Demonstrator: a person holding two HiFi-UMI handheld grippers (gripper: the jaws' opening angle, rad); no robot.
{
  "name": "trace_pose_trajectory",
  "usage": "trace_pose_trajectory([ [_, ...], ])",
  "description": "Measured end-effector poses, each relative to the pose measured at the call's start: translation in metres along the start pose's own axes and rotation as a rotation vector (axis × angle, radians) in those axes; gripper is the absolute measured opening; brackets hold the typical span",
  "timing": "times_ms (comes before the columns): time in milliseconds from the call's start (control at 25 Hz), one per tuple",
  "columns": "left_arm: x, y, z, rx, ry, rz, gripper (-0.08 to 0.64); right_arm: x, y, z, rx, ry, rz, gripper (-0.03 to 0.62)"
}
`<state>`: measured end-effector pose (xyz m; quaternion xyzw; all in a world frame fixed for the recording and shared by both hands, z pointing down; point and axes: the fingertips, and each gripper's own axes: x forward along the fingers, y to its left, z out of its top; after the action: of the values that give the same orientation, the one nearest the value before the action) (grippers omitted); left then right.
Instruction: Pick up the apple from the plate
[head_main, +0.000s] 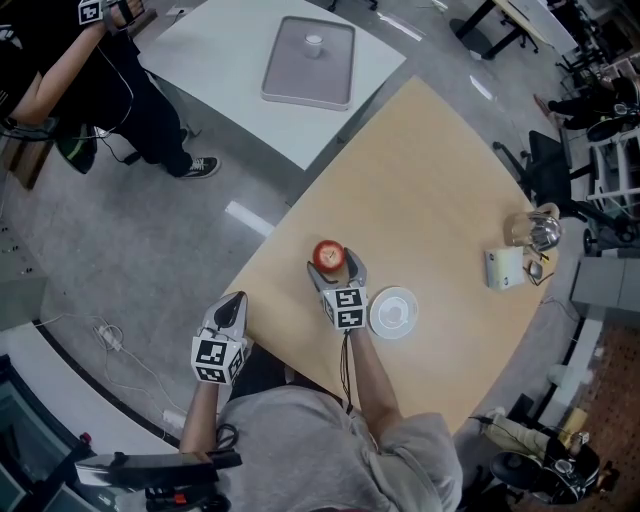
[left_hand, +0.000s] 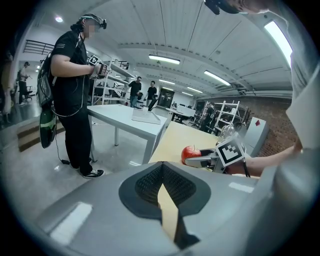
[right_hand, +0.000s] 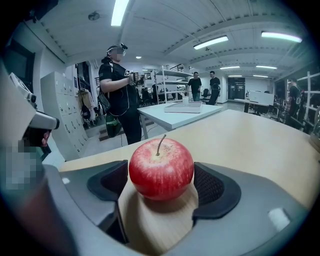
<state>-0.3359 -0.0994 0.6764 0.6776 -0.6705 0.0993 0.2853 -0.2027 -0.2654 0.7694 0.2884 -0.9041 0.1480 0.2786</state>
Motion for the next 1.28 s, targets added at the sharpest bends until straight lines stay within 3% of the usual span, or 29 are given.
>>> trace_pose_trajectory([
  [760, -0.02, -0.011, 0.006, 0.022, -0.032, 0.001, 0.02, -0.028, 0.004, 0.013, 0.003, -0.047, -0.017, 0.411],
  [1280, -0.043, -0.028, 0.012, 0.044, -0.068, 0.001, 0.02, -0.058, 0.015, 0.02, -0.032, -0.067, 0.001, 0.299],
])
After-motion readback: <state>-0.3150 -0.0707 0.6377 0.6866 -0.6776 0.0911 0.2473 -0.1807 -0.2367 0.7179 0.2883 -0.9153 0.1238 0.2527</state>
